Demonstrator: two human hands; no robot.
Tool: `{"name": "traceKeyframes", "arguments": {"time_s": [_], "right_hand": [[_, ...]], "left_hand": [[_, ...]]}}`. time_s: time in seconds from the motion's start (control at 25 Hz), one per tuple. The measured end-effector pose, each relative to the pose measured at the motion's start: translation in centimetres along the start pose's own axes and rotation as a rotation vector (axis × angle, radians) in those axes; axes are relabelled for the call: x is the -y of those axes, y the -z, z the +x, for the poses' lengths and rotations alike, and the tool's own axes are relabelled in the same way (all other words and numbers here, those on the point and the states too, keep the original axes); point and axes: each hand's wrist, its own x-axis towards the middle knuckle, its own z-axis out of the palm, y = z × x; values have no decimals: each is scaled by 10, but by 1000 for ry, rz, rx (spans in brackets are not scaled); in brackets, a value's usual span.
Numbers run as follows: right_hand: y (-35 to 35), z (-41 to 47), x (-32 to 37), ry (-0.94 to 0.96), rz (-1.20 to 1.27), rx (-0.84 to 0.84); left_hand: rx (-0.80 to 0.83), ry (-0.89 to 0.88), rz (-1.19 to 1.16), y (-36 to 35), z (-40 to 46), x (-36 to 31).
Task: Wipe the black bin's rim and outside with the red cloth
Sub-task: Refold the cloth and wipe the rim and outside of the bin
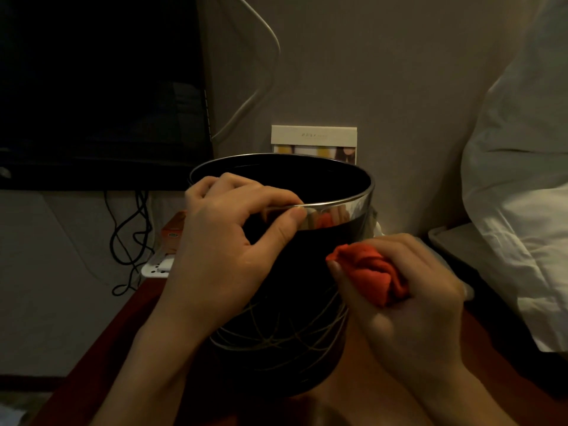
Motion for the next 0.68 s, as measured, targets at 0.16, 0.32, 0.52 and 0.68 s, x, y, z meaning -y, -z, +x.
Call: {"name": "traceKeyframes", "arguments": {"time_s": [0.16,0.32,0.52,0.68], "right_hand": [[-20,-17,3,37,-2,84],[-12,-11,3,42,27,91],[12,7,-1,-28,-16,-67],[-6,-9,-3,56,-81,39]], "left_hand": [[-33,1,50,-5,-3,-4],[-19,-20,161,-16,-5,-12],[33,7,44,-3,0,3],[52,6,24,0,0,7]]}}
